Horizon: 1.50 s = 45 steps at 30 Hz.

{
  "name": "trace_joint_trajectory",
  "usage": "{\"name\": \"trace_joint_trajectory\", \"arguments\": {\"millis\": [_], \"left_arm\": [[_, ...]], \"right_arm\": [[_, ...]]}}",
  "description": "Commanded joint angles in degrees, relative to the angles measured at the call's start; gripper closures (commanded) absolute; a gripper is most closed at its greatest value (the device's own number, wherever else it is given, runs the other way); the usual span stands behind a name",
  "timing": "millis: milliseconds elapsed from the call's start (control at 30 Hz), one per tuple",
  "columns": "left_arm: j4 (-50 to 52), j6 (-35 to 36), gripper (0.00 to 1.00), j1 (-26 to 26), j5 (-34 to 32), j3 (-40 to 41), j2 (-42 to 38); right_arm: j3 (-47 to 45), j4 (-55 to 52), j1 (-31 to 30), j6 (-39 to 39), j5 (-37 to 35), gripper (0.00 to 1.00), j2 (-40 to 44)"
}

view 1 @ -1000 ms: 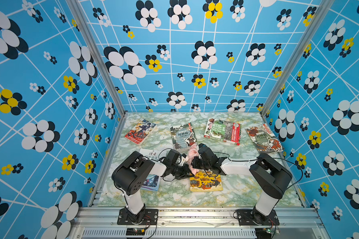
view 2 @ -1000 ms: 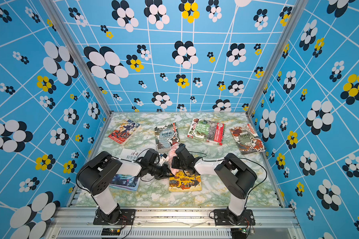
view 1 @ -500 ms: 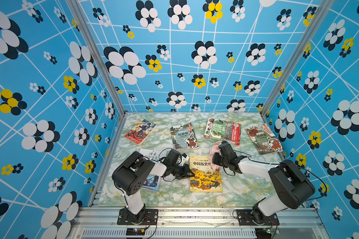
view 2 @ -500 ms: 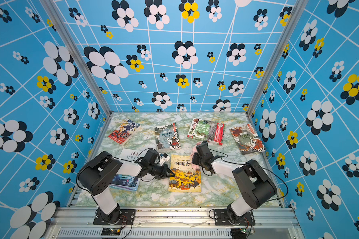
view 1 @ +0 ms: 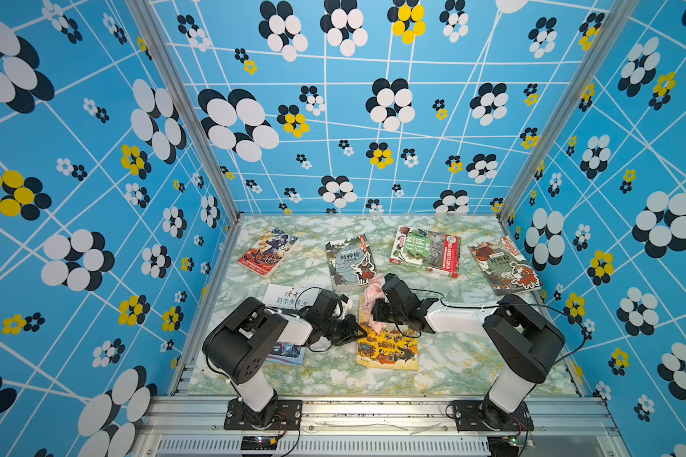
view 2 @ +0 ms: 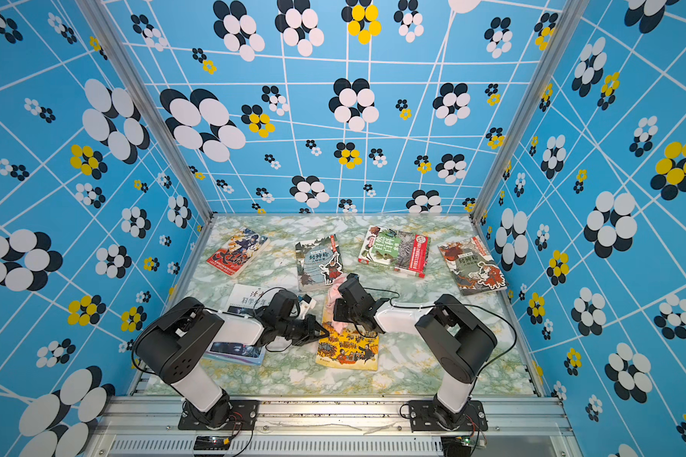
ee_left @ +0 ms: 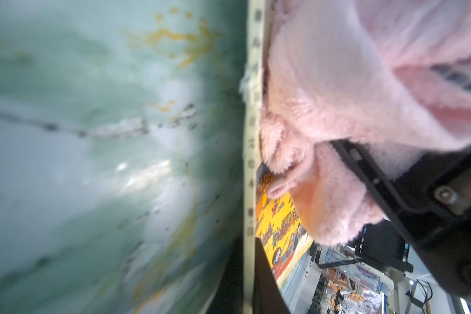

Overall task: Wipe the cover of the book
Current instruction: Wipe the dirt from the cover of the book.

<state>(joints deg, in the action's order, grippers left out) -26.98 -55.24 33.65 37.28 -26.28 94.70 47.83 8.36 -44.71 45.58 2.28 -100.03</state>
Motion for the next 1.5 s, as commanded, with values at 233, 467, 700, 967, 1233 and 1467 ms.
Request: {"name": "trace_joint_trajectory", "arguments": {"millis": [233,467,700,967,1233,1467], "left_arm": [[-6.06,-13.16,0.94,6.17,-12.32,7.16,-5.66],[-6.06,-12.04,1.00,5.84,-11.50,6.20,-3.48],[-5.62,-10.85,1.00,4.54,-10.21,4.67,-1.88],[-5.10,-10.94,1.00,4.51,-10.73,4.64,-2.22],[-2.32,-10.42,1.00,4.48,-12.04,4.97,-4.00],[-3.36,-10.56,1.00,4.34,-13.55,4.35,-2.86]], "right_arm": [[-1.66,-4.54,0.15,3.60,0.94,1.00,-5.23],[1.47,-6.31,-4.12,3.40,7.51,1.00,-5.45],[0.57,-19.77,-4.56,-3.65,17.12,1.00,0.26],[3.53,-14.32,-3.12,-4.29,13.41,1.00,-6.85],[16.82,-18.79,3.44,-10.55,3.63,1.00,-13.29],[0.77,-22.90,-0.20,-14.17,1.73,1.00,-0.23]]}}
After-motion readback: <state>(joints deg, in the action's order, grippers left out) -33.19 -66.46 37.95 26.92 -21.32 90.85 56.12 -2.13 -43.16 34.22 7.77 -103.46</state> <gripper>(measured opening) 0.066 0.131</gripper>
